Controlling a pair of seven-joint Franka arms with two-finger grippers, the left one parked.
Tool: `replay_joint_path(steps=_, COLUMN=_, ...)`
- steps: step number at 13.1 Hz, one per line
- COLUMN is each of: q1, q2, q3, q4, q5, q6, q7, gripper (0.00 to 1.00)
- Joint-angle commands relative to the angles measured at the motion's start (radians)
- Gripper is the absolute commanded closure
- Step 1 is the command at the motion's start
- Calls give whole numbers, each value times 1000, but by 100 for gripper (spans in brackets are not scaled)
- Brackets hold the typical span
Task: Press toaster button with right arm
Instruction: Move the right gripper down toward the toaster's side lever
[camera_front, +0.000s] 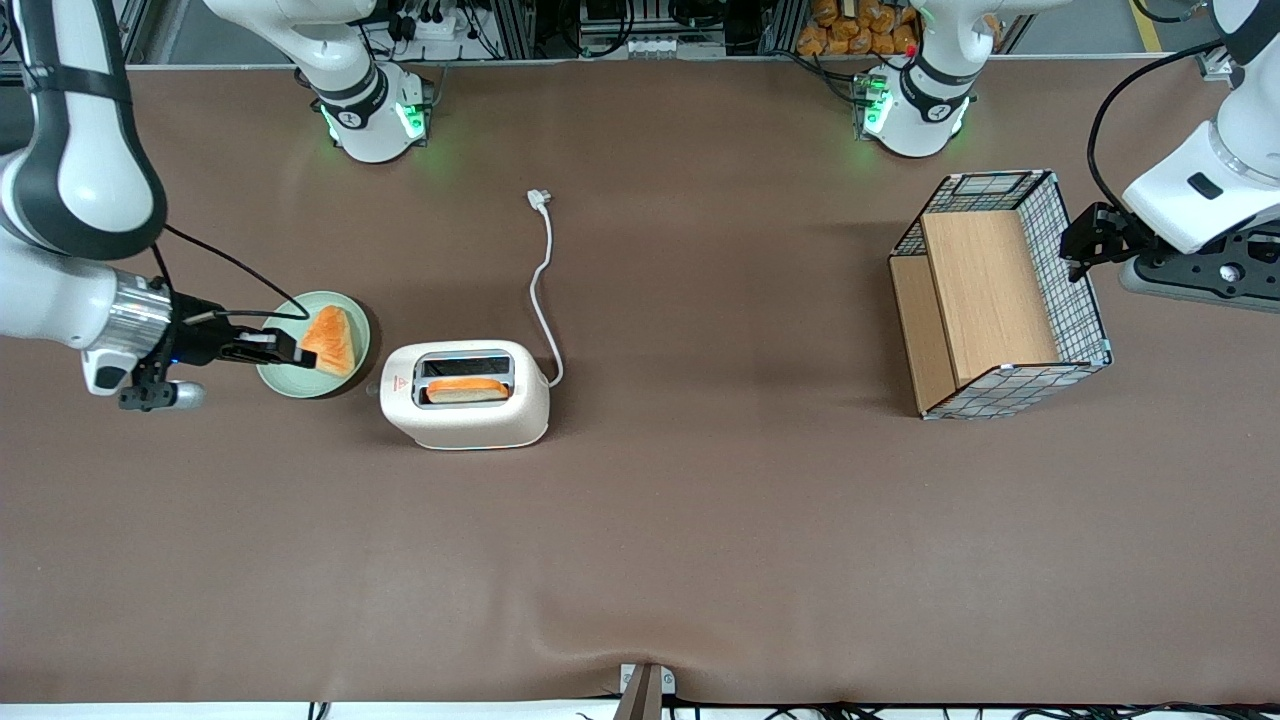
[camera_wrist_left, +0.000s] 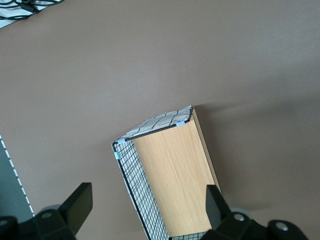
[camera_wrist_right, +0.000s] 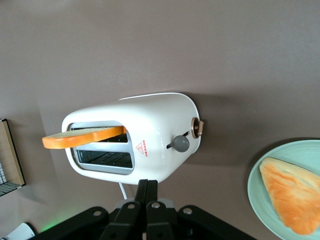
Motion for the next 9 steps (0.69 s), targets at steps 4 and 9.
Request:
replay_joint_path(steps=4, q1=-5, q2=87, q3=-3, q4=-29, q5=155, q6=52, q7=-110, gripper=100)
replay_joint_path(steps=9, q1=-10, q2=141, q3=-3, q4=-29, q5=155, q6=64, q7=-206, gripper=100)
